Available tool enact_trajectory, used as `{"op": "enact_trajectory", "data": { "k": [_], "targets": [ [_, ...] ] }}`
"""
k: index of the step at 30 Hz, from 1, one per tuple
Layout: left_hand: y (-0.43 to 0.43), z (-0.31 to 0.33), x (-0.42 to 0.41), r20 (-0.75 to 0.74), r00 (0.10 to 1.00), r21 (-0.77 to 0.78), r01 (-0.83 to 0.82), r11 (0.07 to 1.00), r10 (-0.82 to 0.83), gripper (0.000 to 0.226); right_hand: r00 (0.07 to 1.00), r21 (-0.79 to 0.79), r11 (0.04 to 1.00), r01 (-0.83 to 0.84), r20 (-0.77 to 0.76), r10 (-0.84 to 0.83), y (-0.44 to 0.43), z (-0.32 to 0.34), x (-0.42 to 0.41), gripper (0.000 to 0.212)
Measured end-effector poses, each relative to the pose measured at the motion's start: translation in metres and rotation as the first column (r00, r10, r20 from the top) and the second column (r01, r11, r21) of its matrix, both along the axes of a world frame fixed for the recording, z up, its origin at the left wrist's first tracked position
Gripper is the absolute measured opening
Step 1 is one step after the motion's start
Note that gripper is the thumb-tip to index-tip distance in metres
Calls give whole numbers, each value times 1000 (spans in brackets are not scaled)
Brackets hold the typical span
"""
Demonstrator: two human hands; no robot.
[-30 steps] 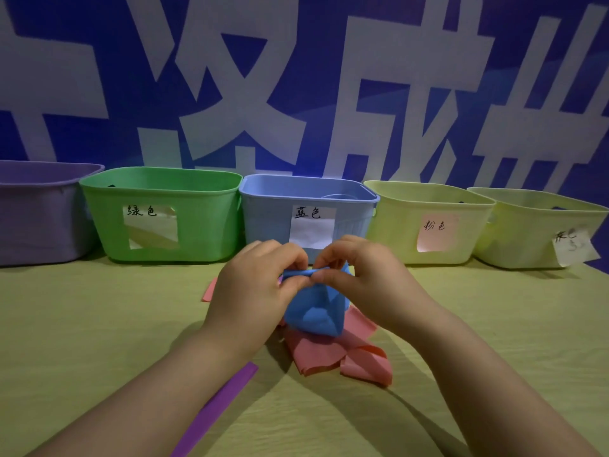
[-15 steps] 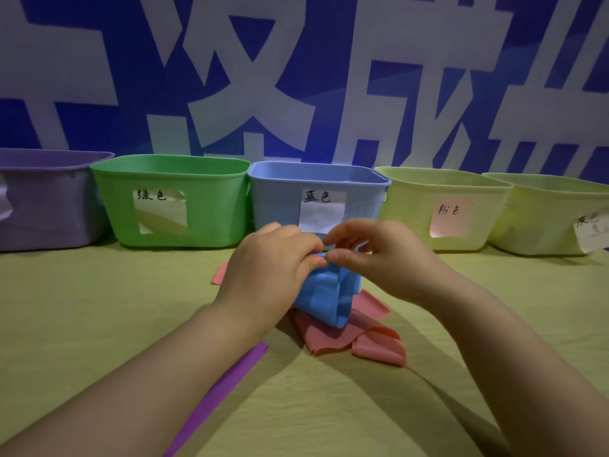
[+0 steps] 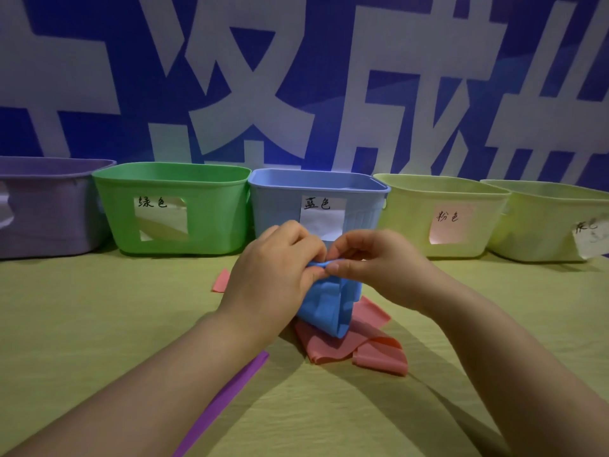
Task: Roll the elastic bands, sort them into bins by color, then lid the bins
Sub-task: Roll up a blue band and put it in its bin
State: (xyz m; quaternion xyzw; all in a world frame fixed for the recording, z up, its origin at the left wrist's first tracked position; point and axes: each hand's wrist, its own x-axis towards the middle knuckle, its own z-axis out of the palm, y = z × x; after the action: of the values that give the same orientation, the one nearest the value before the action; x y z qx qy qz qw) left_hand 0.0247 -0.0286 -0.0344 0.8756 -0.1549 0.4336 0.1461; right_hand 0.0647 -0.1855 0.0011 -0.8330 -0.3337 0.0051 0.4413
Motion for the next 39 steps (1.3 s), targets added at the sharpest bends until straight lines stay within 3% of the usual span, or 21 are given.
{"op": "enact_trajectory", "data": {
  "k": [6, 13, 22, 26, 30, 36, 39],
  "targets": [
    [2, 1, 1, 36, 999, 18, -28, 999, 28, 25, 980, -82, 994, 71, 191, -54, 2, 2, -3, 14],
    [1, -1, 2, 20, 999, 11, -40, 999, 40, 28, 973, -172, 981, 88, 227, -47, 0, 1, -3, 5],
    [4, -3, 5, 33, 999, 89, -40, 995, 37, 34, 963, -301, 948, 105, 268, -21, -2, 4, -4, 25],
    [4, -3, 5, 44, 999, 132, -25, 991, 19, 32, 982, -183, 983, 21, 188, 14, -1, 3, -3, 12],
    [4, -3, 5, 10, 1000, 148, 1, 989, -3, 34, 986, -118, 993, 14, 164, 6, 0, 2, -2, 29],
    [2, -8, 7, -34, 999, 117, 28, 993, -24, 34, 981, -141, 989, 48, 191, -21, -1, 5, -3, 28],
    [-2, -7, 6, -100, 991, 16, 87, 996, -85, 35, 989, -86, 996, 32, 144, -19, -3, 6, -2, 31]
  ]
}}
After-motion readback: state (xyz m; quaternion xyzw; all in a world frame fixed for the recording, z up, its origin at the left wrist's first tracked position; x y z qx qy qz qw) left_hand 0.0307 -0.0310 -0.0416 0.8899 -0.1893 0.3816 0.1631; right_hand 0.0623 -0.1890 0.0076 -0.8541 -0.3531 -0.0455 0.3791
